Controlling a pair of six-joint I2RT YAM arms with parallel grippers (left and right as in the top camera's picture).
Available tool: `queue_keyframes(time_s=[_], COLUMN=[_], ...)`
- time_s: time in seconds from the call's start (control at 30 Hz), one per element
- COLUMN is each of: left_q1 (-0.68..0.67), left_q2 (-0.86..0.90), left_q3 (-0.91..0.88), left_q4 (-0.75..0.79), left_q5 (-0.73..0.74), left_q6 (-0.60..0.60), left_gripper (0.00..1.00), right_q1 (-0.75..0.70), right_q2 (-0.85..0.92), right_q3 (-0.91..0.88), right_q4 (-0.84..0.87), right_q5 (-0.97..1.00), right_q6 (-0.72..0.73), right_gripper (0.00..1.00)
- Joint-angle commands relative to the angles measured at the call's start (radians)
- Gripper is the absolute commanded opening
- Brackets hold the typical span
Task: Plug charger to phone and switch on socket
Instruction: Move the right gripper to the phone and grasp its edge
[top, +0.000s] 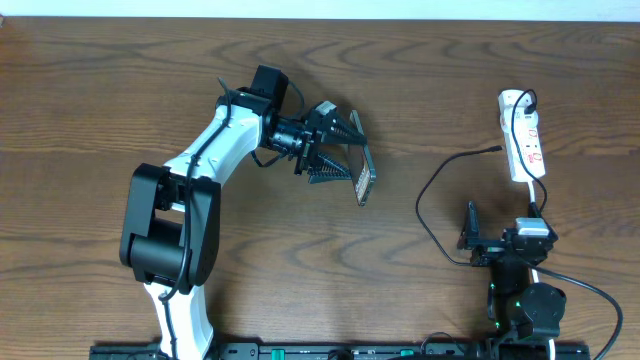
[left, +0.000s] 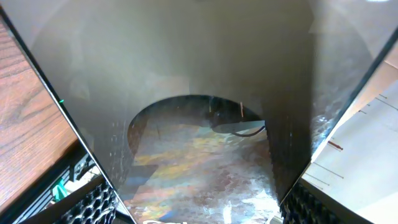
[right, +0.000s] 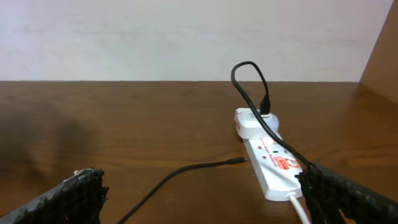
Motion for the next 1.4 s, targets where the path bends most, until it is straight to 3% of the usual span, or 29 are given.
queue_keyframes(time_s=[0.0, 0.13, 0.17, 0.33, 0.57, 0.77, 0.93, 1.2, 1.37], left_q1=[0.001, 0.001, 0.001, 0.001, 0.001, 0.001, 0.001, 0.001, 0.001], left_q2=[-0.017, -0.017, -0.017, -0.017, -0.017, -0.017, -0.017, -0.017, -0.017], left_q3=[0.003, 0.003, 0.003, 0.003, 0.003, 0.003, 0.003, 0.003, 0.003], left_q4=[0.001, 0.001, 0.001, 0.001, 0.000, 0.000, 0.001, 0.001, 0.001], left_q5=[0.056, 0.056, 0.056, 0.056, 0.056, 0.056, 0.056, 0.056, 0.056], left_q6=[-0.005, -0.005, -0.005, -0.005, -0.006, -0.006, -0.005, -0.005, -0.005], left_gripper=[0.57, 0.56, 0.51, 0.51, 0.51, 0.51, 0.51, 0.51, 0.51], right_q1=[-0.001, -0.001, -0.001, -0.001, 0.000, 0.000, 0.008, 0.207, 0.416], right_q2=[-0.005, -0.005, -0.005, -0.005, 0.019, 0.153, 0.320, 0.507, 0.592], right_q3=[-0.001, -0.001, -0.001, -0.001, 0.026, 0.245, 0.436, 0.589, 0.589], right_q4=[0.000, 0.006, 0.006, 0.010, -0.042, -0.273, -0.294, -0.291, -0.267], right_q5=[-0.069, -0.125, -0.120, -0.071, -0.148, -0.268, -0.458, -0.474, -0.292], right_q6=[0.338, 0.790, 0.814, 0.814, 0.624, 0.497, 0.485, 0.527, 0.528], right_gripper=[0.99, 0.99, 0.99, 0.99, 0.99, 0.99, 0.99, 0.99, 0.99])
